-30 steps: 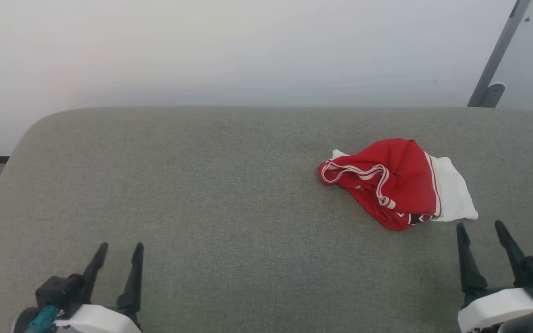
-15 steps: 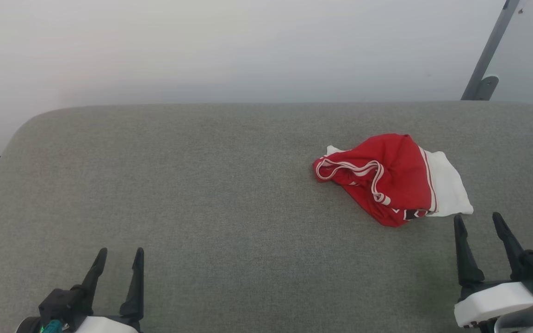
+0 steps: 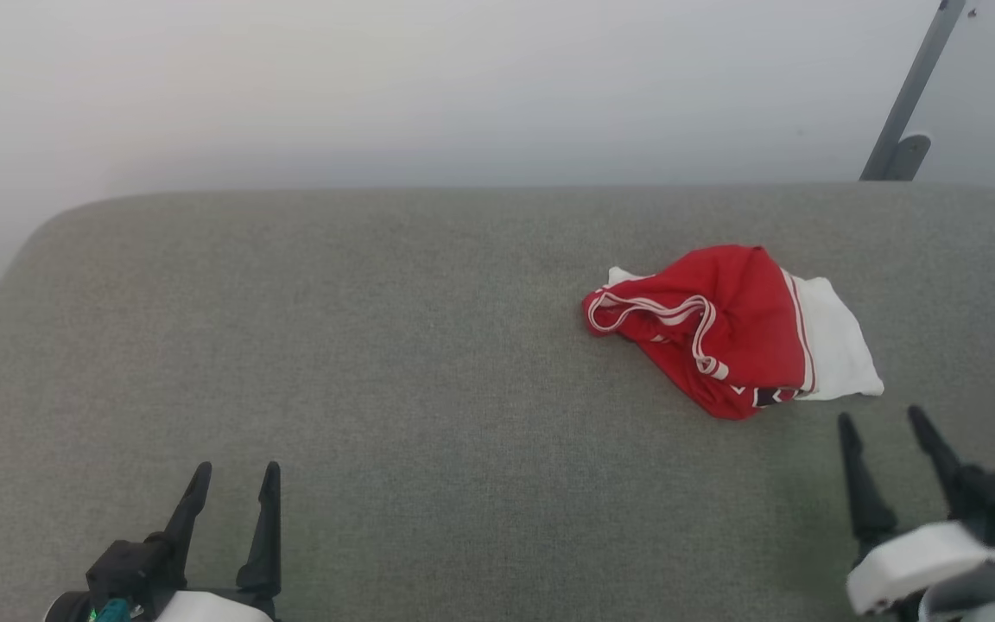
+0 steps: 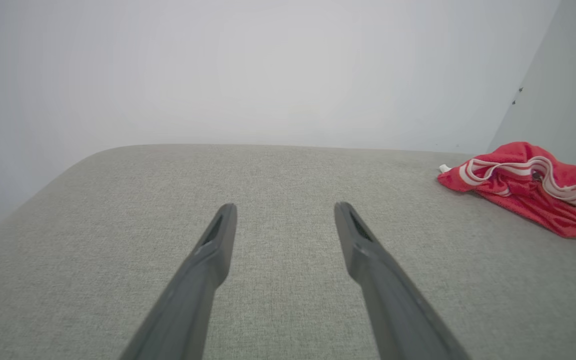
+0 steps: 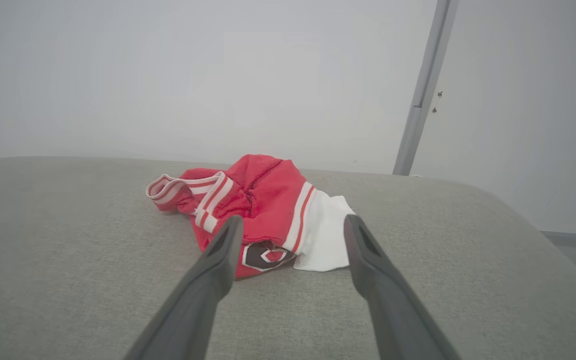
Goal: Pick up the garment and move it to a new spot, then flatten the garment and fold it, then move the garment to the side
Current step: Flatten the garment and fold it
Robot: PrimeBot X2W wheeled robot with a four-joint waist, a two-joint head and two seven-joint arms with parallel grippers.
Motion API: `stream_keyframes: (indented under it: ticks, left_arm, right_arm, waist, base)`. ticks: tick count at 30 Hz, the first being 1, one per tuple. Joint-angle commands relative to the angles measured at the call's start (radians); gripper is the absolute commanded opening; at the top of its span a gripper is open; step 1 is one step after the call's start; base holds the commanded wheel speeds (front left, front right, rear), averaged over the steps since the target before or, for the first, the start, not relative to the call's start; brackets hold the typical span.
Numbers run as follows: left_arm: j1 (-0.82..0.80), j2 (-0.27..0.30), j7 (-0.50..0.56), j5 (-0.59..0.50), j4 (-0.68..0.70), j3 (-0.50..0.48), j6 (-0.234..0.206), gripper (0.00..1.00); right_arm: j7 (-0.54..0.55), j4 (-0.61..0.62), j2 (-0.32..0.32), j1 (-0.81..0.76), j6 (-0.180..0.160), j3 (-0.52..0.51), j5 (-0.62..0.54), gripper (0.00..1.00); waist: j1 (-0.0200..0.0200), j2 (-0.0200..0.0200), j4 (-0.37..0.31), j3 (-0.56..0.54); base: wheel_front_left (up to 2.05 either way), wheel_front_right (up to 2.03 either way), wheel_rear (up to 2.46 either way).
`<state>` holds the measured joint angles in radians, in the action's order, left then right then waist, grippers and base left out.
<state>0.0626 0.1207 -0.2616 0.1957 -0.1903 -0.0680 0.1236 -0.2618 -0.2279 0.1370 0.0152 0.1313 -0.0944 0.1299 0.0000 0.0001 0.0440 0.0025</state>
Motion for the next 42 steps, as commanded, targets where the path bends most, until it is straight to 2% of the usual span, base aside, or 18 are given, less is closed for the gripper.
stream_keyframes:
  ticks: [1, 5, 6, 13, 18, 19, 24, 28, 34, 35, 37, 38, 42]
  left_arm:
    - [0.010, -0.005, -0.005, -0.006, 0.006, -0.003, 0.006, 1.00]
    - [-0.008, -0.022, -0.005, -0.011, 0.011, -0.002, 0.007, 1.00]
    - [-0.022, -0.027, -0.005, -0.014, 0.010, 0.005, 0.006, 1.00]
    - [-0.083, -0.051, -0.005, -0.010, -0.001, 0.038, 0.008, 1.00]
    - [-0.129, -0.057, -0.005, 0.009, -0.011, 0.069, 0.008, 1.00]
    - [-0.129, -0.057, -0.005, 0.009, -0.011, 0.069, 0.008, 1.00]
    - [-0.178, -0.062, -0.005, 0.018, -0.020, 0.091, 0.007, 1.00]
    - [-0.212, -0.065, -0.005, 0.022, -0.020, 0.103, 0.007, 1.00]
    - [-0.244, -0.066, -0.005, 0.026, -0.022, 0.105, 0.007, 1.00]
    - [-0.247, -0.067, -0.005, 0.026, -0.024, 0.106, 0.007, 1.00]
    - [-0.255, -0.067, -0.005, 0.025, -0.027, 0.104, 0.007, 1.00]
    - [-0.258, -0.068, -0.005, 0.026, -0.028, 0.103, 0.007, 1.00]
    - [-0.261, -0.064, -0.005, 0.023, -0.028, 0.100, 0.007, 1.00]
  right_arm:
    - [0.016, -0.017, 0.019, 0.032, -0.001, 0.000, -0.016, 1.00]
    - [0.101, -0.057, 0.065, 0.108, -0.001, 0.004, -0.027, 1.00]
    - [0.163, -0.074, 0.106, 0.161, -0.001, 0.018, -0.016, 1.00]
    - [0.444, -0.163, 0.271, 0.337, -0.001, 0.074, 0.103, 1.00]
    - [0.606, -0.231, 0.366, 0.441, -0.001, 0.144, 0.188, 1.00]
    - [0.606, -0.231, 0.366, 0.441, -0.001, 0.144, 0.188, 1.00]
    - [0.762, -0.312, 0.422, 0.526, -0.001, 0.207, 0.300, 1.00]
    - [0.831, -0.350, 0.464, 0.567, -0.001, 0.263, 0.350, 1.00]
    - [0.948, -0.388, 0.476, 0.576, -0.001, 0.339, 0.434, 1.00]
    - [0.959, -0.386, 0.476, 0.575, -0.001, 0.353, 0.444, 0.94]
    - [0.966, -0.378, 0.477, 0.573, -0.001, 0.371, 0.469, 0.23]
    - [0.957, -0.375, 0.478, 0.577, -0.001, 0.371, 0.478, 0.00]
    - [0.886, -0.383, 0.497, 0.601, -0.002, 0.353, 0.483, 0.00]
  waist:
    - [0.0000, -0.0001, 0.000, 0.008]
    - [0.0000, -0.0001, 0.000, 0.042]
    - [0.0000, -0.0001, 0.001, 0.063]
    - [0.0000, -0.0001, 0.028, 0.146]
    - [0.0000, -0.0001, 0.056, 0.214]
    - [0.0000, -0.0001, 0.056, 0.214]
    - [0.0000, -0.0001, 0.081, 0.276]
    - [0.0000, -0.0001, 0.101, 0.320]
    - [0.0000, -0.0001, 0.108, 0.361]
    - [0.0000, -0.0001, 0.108, 0.363]
    - [0.0000, -0.0001, 0.103, 0.365]
    - [0.0000, -0.0001, 0.099, 0.366]
    - [0.0000, -0.0001, 0.074, 0.361]
  base:
    - [0.00, 0.00, 0.00]
    - [0.00, 0.00, 0.00]
    - [0.00, 0.00, 0.00]
    - [0.00, 0.00, 0.00]
    - [0.00, 0.00, 0.00]
    - [0.00, 0.00, 0.00]
    - [0.00, 0.00, 0.00]
    - [0.00, 0.00, 0.00]
    - [0.00, 0.00, 0.00]
    - [0.00, 0.00, 0.00]
    - [0.00, 0.00, 0.00]
    - [0.00, 0.00, 0.00]
    - [0.00, 0.00, 0.00]
